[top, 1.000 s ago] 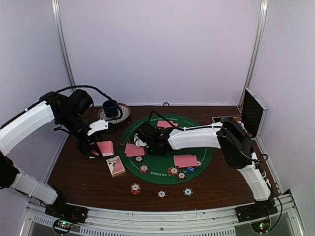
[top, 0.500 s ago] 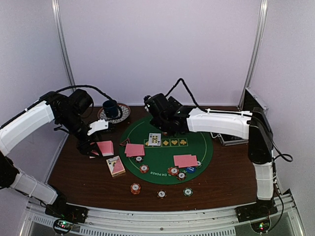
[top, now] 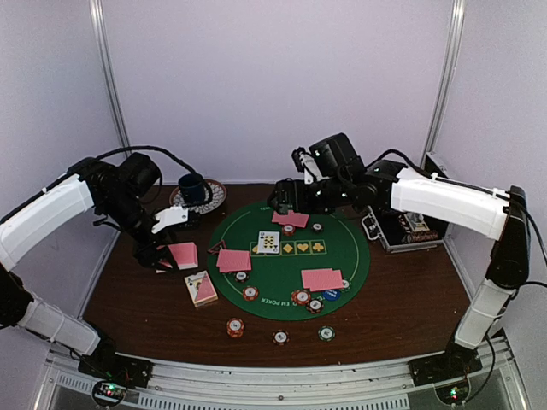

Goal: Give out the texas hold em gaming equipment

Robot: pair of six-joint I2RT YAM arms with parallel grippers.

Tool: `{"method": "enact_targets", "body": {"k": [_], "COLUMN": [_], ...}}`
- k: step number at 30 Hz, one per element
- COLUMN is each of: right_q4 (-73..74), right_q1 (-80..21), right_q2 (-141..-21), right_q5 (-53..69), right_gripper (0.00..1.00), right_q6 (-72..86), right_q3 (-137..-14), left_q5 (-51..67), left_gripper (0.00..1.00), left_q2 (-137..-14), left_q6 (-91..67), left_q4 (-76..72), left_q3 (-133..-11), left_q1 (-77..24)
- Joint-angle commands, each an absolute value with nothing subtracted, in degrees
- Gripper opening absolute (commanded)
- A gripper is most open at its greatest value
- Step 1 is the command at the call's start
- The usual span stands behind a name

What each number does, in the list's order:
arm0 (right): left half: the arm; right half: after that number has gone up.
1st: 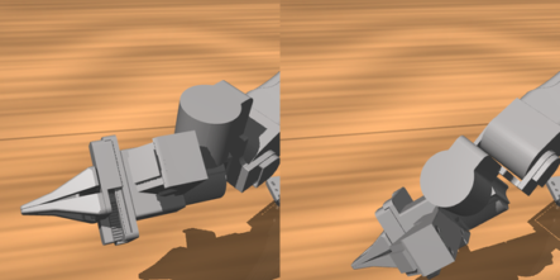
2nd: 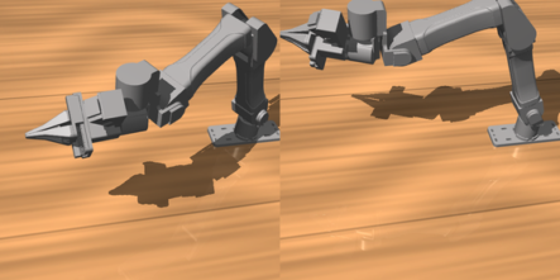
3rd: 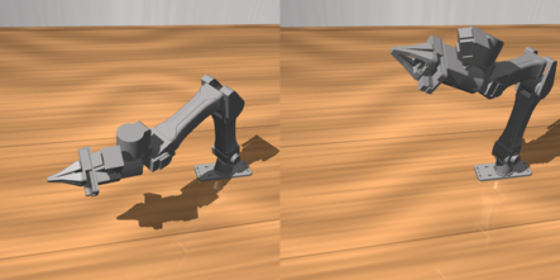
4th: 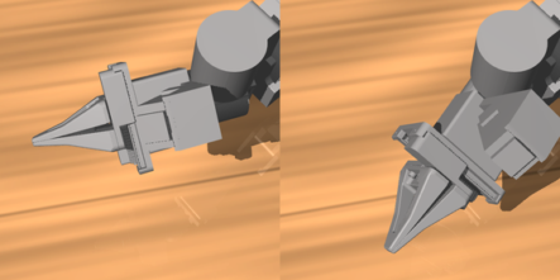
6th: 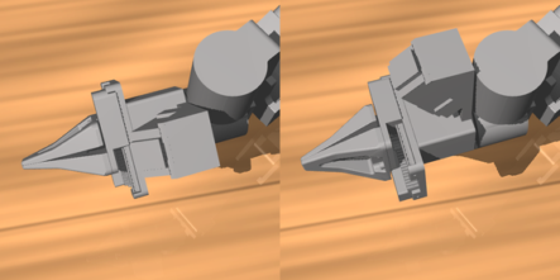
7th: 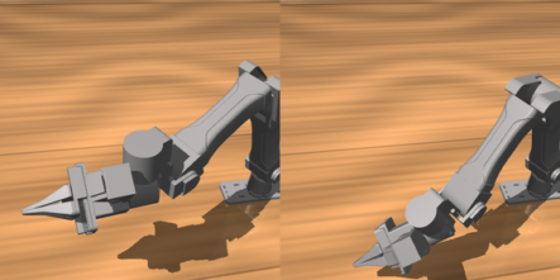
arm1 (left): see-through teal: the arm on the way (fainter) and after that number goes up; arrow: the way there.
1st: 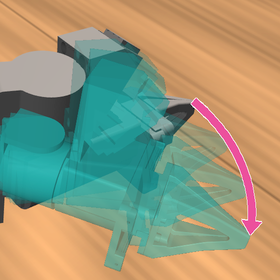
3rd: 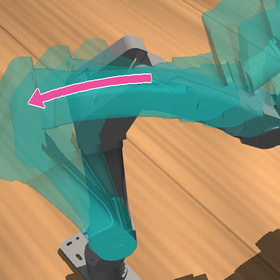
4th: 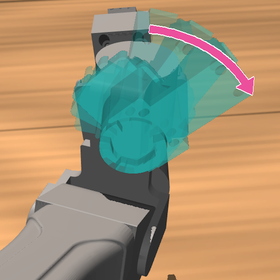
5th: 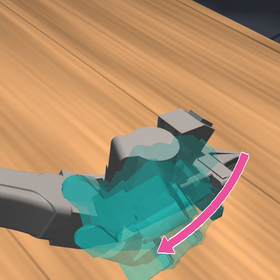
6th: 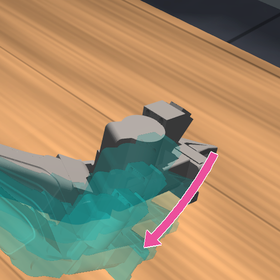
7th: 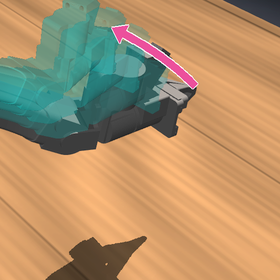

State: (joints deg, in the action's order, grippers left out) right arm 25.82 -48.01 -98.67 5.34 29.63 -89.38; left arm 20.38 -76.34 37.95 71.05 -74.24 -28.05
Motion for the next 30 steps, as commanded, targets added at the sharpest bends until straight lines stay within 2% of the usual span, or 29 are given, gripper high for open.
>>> {"method": "enact_targets", "body": {"k": [1,7,17,30], "right_q4": [14.7,10.11,0.18,-12.44], "right_q1": [-48.8,-51.94,-56.24,-59.29], "right_q2": [-98.6,-100.34,-109.86,-117.49], "right_q5": [31.11,37.34,43.37,46.67], "right_gripper": [0.99,0.99,0.99,0.98], "right_q6": [51.38,56.93,64.76,71.59], "right_q3": [-83.43,-84.55,-88.12,-91.87], "left_q5": [21.2,21.14,21.29,21.53], "left_gripper": [0.0,0.0,0.0,0.0], "left_q2": [-76.1,-76.67,-78.57,-78.55], "left_q6": [37.71,37.37,36.85,36.56], "left_q4": [68.77,67.82,66.8,66.45], "left_q3": [-75.95,-76.05,-77.76,-77.64], "left_q1": [-27.6,-27.6,-27.6,-27.6]}}
